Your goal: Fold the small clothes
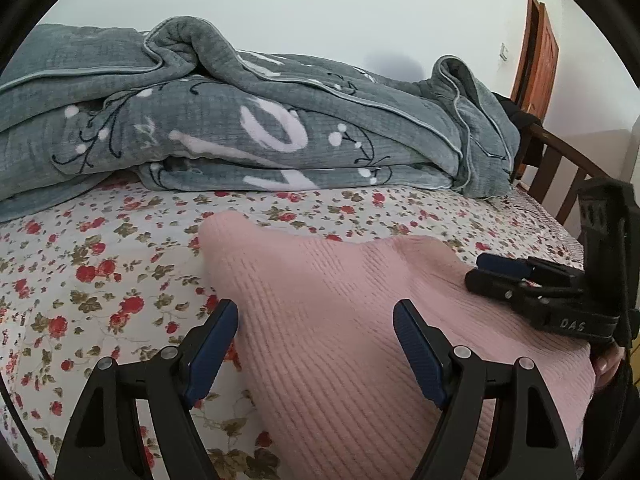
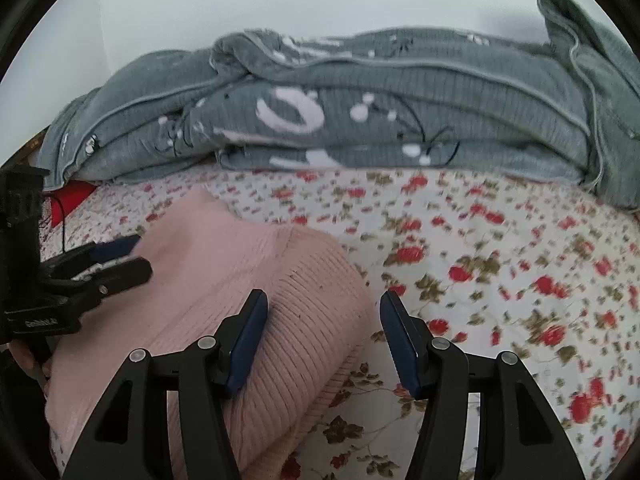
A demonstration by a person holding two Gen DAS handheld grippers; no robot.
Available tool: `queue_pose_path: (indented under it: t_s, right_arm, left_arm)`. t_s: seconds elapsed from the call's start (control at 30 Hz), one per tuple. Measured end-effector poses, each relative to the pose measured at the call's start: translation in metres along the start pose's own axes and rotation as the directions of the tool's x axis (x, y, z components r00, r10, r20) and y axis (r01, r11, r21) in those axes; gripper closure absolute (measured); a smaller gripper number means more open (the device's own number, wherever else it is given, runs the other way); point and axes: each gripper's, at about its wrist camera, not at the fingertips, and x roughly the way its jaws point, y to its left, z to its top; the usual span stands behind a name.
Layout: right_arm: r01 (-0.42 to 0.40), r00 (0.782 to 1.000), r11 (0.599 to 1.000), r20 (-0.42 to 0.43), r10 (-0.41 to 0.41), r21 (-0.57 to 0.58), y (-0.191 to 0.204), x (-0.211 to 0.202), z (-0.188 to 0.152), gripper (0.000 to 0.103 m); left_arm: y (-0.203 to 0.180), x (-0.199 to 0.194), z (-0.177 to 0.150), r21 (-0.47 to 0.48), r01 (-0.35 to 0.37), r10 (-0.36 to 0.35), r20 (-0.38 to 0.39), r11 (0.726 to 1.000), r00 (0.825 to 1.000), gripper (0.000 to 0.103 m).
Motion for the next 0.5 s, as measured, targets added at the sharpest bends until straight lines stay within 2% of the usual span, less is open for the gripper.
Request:
queue_pose_path:
  t_s: [0.17, 0.23, 0.37, 0.5]
  right_arm:
    - [-0.053, 0.998, 0.998, 0.04, 0.054, -0.027, 0.002, -0.022, -0.005, 0.046]
    - [-0.084, 0.996, 0.996, 0.034, 0.085, -0.034, 0.004, -0.024, -0.008, 0.046]
    - [-0.052, 0.998, 0.998, -0.028, 0.051, -0.033, 0.006, -0.005, -0.013, 0.046]
    - [-0.065, 0.998, 0.998, 0.012, 0.064, 0.028, -0.007, -0.015, -0.013, 0.046]
  left_arm:
    - [0.003, 0.0, 0.0, -0.019, 0.077, -0.077, -0.016, 0.997, 0.997, 0.025]
    - [0.003, -0.001, -0.001, -0.021, 0.082, -0.083, -0.014, 0.996, 0.996, 0.025]
    - [-0.006, -0.002, -0.002, 0.015, 0.045, -0.045, -0.008, 0.999, 0.999, 0.025]
    - [-0.008, -0.014, -0.002, 0.019, 0.002, -0.003, 0.04, 1.0, 0.999, 0.025]
